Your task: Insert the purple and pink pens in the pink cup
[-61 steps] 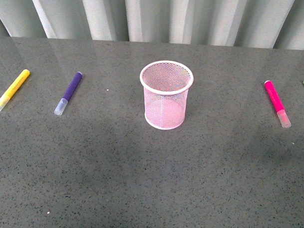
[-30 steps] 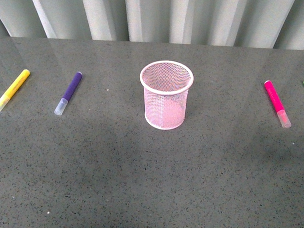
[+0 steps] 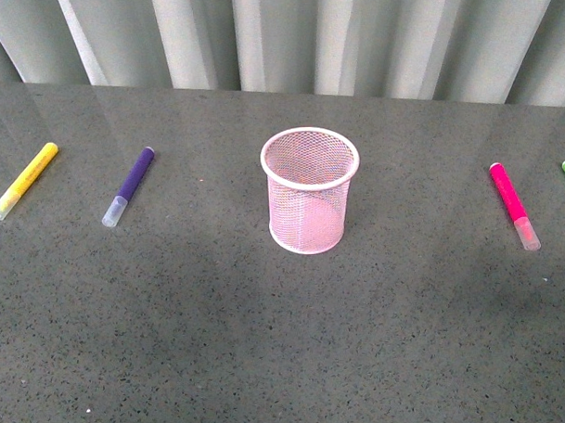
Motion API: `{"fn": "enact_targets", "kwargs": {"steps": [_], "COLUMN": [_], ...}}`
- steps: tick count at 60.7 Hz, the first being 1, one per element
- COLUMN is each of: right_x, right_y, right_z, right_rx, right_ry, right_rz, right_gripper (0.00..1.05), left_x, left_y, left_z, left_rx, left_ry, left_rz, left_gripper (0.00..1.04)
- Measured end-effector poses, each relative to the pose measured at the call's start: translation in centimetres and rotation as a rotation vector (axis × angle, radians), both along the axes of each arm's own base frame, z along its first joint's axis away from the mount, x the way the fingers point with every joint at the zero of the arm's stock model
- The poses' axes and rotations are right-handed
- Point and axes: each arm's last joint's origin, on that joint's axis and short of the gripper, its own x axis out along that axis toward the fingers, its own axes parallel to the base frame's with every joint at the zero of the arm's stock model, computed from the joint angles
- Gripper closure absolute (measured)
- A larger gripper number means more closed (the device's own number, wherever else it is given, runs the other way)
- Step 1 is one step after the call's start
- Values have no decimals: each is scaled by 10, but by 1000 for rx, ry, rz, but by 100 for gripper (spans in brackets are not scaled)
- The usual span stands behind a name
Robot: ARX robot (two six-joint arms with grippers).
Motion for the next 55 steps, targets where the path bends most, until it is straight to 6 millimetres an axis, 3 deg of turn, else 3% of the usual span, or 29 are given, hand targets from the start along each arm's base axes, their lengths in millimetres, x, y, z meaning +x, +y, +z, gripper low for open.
{"fn": "enact_targets", "kwargs": {"steps": [10,17,23,30,40,47,55], "right_x": [0,0,0,0,0,0,0], "right_y": [0,0,0,0,0,0,0], "right_z": [0,0,0,0,0,0,0], "right_rx": [0,0,0,0,0,0,0], "right_ry": [0,0,0,0,0,0,0], "right_rz": [0,0,0,1,-1,0,0], "right_gripper": [7,7,7,7,7,7,7], "left_x": [0,1,4,11,50,97,144], "left_y": [0,0,-2,-4,-5,-7,-12], "left_z": [0,-4,-12,-6,17,34,38], "left_rx": [0,-91,-139,-224,-270,-266,-249], "left_ry": [1,293,390,496,552,595,668], "left_rz": [1,80,77,-2,-76,-65,-58], "left_gripper": [7,7,7,7,7,7,7]}}
